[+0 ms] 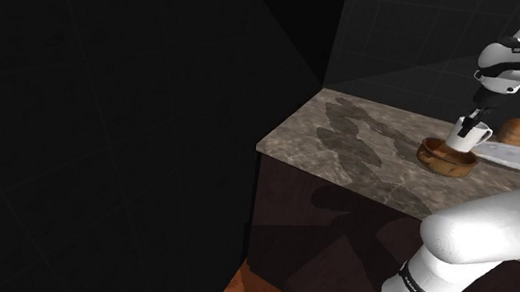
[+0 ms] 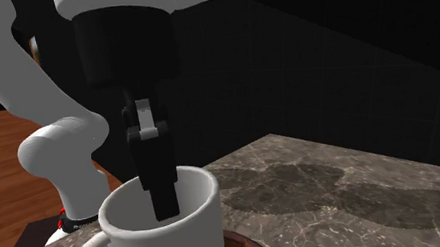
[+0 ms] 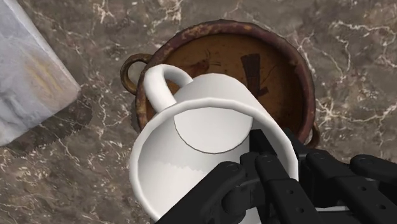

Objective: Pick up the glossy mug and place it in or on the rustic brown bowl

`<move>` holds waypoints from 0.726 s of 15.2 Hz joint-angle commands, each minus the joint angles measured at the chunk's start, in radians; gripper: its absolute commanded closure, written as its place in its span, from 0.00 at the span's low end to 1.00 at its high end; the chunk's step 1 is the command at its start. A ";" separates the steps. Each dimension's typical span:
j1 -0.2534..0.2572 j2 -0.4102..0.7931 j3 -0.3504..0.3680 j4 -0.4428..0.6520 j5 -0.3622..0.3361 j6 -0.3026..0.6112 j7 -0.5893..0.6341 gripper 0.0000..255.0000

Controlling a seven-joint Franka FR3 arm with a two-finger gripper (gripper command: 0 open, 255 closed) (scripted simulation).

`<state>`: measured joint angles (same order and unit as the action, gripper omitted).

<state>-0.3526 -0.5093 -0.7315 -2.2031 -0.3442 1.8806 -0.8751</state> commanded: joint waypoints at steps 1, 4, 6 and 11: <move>0.000 0.003 -0.007 -0.022 -0.003 0.026 0.001 1.00; -0.001 0.005 -0.011 -0.034 -0.005 0.040 0.002 1.00; -0.001 0.005 -0.011 -0.034 -0.005 0.040 0.002 1.00; -0.001 0.005 -0.011 -0.034 -0.005 0.040 0.002 0.00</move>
<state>-0.3531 -0.5044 -0.7430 -2.2373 -0.3491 1.9205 -0.8732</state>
